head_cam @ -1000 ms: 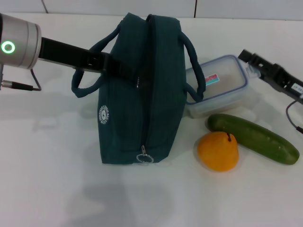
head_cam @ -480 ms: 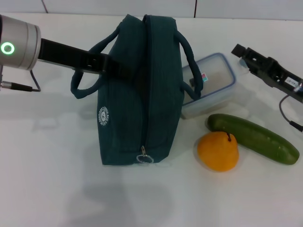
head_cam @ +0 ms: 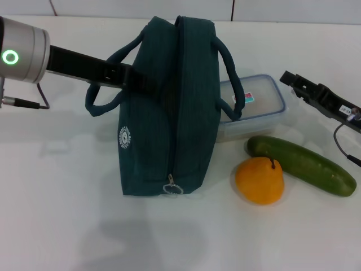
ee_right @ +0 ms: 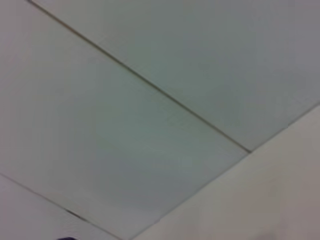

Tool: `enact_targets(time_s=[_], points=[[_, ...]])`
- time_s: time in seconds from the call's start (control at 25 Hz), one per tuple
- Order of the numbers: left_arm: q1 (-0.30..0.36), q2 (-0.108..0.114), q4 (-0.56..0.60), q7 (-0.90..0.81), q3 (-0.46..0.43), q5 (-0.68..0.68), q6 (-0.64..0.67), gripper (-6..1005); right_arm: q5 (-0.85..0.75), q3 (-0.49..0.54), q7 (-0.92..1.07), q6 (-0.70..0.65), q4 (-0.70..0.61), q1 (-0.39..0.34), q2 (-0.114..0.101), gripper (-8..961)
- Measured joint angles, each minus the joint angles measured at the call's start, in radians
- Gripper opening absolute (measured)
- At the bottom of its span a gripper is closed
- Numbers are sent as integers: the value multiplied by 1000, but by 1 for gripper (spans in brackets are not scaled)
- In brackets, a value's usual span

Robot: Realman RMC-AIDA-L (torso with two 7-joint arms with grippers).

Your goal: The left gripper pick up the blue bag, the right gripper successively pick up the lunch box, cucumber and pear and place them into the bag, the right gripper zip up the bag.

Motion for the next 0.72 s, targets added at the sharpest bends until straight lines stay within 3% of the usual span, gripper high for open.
enact_targets(time_s=[0.72], points=[[-5, -1, 6, -8, 12, -3, 2, 35, 1, -12, -1, 52, 38, 43, 0, 625]])
